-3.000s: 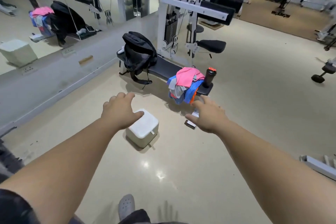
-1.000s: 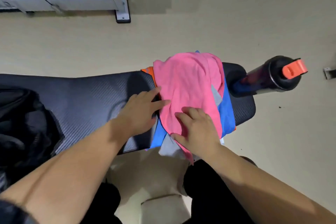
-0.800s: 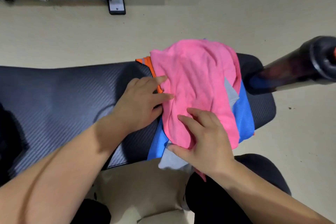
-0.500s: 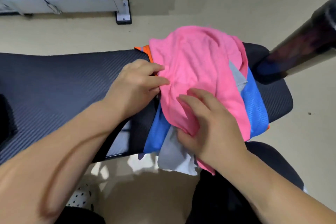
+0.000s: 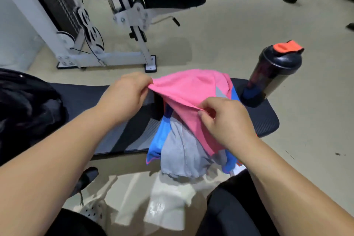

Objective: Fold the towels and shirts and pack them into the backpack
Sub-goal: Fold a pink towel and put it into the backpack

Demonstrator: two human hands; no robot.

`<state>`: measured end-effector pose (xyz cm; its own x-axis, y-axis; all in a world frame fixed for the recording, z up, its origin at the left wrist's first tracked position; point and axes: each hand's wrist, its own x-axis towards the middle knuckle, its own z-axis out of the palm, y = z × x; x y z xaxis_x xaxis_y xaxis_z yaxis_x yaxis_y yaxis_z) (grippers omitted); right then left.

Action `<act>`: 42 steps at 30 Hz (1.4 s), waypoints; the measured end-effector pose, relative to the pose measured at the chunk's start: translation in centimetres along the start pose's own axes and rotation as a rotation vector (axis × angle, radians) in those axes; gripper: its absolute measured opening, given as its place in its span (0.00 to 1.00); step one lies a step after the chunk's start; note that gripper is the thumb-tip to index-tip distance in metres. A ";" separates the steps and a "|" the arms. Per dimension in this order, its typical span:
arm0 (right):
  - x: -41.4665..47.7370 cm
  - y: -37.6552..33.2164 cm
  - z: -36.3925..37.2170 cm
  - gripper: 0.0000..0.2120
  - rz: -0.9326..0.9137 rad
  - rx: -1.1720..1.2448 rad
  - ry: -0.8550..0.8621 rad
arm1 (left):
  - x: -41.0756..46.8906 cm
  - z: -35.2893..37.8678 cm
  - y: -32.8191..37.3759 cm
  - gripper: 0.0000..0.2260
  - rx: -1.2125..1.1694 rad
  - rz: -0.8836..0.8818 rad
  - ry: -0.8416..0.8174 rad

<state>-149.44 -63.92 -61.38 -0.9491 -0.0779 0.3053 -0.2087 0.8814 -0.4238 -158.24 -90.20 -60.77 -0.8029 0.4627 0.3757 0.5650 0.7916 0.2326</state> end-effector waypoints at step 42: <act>5.0 4.2 -10.1 0.10 0.227 0.114 -0.531 | -4.0 -1.7 -1.1 0.07 -0.717 -0.632 -0.144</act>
<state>-152.67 -55.89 -53.02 -0.9551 -0.1417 -0.2602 0.0173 0.8500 -0.5264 -155.32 -93.59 -61.05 -0.9871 0.1176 -0.1091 -0.0358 0.5014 0.8645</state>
